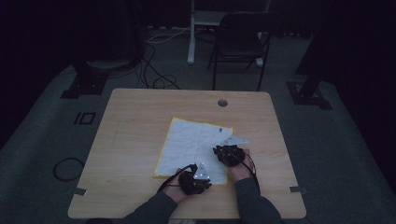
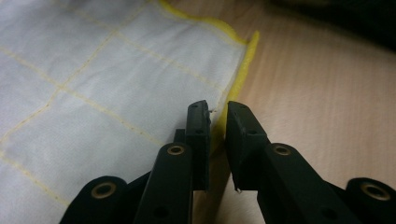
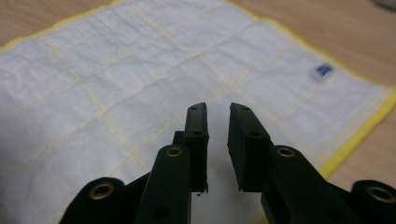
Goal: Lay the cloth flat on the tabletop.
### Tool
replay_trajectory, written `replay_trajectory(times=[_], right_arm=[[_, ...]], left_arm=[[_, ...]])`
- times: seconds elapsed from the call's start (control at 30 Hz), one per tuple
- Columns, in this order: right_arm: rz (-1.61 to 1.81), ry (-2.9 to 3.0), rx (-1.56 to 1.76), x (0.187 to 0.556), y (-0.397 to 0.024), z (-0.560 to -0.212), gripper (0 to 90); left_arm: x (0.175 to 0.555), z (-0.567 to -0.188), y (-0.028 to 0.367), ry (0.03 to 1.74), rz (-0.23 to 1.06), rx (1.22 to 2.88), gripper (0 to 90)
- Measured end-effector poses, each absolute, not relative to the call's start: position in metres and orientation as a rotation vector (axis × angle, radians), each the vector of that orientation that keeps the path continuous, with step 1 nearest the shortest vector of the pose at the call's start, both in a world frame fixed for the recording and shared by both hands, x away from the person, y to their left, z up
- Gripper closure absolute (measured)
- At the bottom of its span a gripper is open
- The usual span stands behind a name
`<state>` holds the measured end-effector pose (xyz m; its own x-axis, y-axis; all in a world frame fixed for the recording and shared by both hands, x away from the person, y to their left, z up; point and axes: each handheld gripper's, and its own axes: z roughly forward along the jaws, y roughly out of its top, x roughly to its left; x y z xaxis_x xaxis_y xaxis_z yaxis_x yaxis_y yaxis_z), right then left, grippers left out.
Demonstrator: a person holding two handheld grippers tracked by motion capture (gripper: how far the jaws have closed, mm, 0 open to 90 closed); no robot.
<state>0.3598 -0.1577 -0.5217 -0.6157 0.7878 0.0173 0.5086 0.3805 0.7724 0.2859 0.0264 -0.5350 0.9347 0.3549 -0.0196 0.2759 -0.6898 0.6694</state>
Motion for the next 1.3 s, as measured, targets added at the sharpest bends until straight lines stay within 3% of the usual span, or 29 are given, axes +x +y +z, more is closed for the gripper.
replay_trajectory(times=[0.2, 0.37, 0.77, 1.3], right_arm=[[1.027, 2.333, 1.139, 0.356, -0.162, -0.535, 73.2], [0.999, 2.351, 1.144, 0.356, -0.166, -0.540, 72.7], [0.997, 2.341, 1.147, 0.360, -0.173, -0.541, 72.0], [1.009, 2.327, 1.163, 0.366, -0.178, -0.542, 70.6]], left_arm=[[0.285, -0.534, 0.021, 0.434, 0.109, 2.344, 78.0], [0.293, -0.522, 0.031, 0.491, 0.178, 2.312, 73.0], [0.323, -0.499, 0.084, 0.701, 0.340, 2.183, 68.4], [0.347, -0.510, 0.160, 1.012, 0.451, 2.021, 63.4]])
